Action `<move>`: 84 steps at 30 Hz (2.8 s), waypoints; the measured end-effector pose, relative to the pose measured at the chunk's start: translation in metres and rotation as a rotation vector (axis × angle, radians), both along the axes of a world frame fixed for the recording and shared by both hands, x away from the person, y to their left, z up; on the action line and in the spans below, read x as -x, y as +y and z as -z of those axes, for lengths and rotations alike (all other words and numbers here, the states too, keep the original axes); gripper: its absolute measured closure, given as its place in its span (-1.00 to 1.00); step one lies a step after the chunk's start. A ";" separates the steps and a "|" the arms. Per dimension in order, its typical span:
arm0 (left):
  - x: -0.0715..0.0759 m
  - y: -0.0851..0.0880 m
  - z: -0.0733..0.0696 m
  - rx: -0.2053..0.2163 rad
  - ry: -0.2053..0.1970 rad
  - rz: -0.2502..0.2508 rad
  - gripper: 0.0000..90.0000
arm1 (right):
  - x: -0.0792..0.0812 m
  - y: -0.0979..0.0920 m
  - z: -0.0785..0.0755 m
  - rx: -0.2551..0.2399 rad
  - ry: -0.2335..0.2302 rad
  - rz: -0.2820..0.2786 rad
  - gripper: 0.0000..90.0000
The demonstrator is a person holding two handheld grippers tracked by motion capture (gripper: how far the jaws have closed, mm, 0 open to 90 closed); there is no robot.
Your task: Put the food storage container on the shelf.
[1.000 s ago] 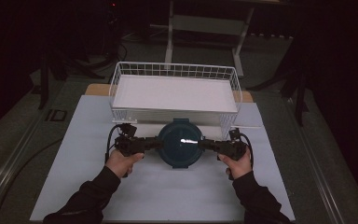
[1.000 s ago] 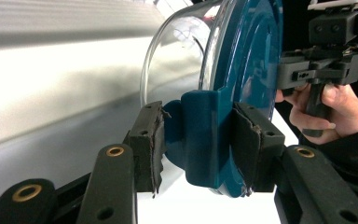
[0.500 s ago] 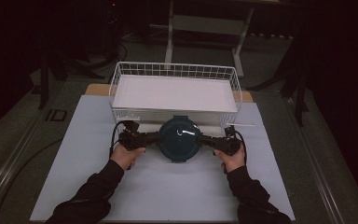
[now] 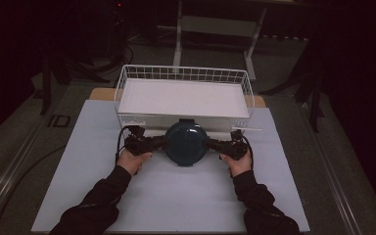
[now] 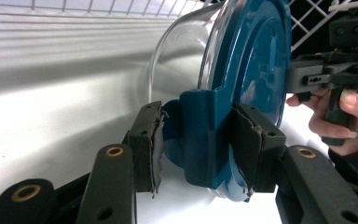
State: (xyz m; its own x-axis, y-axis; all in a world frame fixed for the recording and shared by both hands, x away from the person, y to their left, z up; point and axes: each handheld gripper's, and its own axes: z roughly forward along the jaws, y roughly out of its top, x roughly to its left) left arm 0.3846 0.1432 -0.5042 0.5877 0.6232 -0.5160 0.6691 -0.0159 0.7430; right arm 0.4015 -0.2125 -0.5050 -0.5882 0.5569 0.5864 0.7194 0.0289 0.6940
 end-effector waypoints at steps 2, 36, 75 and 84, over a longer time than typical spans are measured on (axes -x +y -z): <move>0.000 0.000 0.000 0.017 -0.004 -0.012 0.23 | -0.003 0.000 -0.001 -0.008 -0.027 0.009 0.25; -0.004 -0.004 0.007 0.016 -0.039 -0.122 -0.13 | -0.007 0.013 -0.003 0.051 -0.109 0.138 0.02; 0.079 0.006 -0.014 -0.107 -0.162 0.044 -1.00 | 0.080 0.056 -0.014 0.165 -0.145 -0.061 0.84; 0.086 0.010 -0.012 -0.093 -0.172 0.046 -1.00 | 0.076 0.076 -0.003 0.213 -0.121 -0.094 1.00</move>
State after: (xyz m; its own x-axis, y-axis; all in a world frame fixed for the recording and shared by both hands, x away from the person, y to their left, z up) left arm 0.2987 0.1528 -0.4925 0.6908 0.6344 -0.3470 0.5298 -0.1175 0.8399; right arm 0.3254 -0.1370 -0.5022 -0.7018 0.6000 0.3840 0.6188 0.2466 0.7458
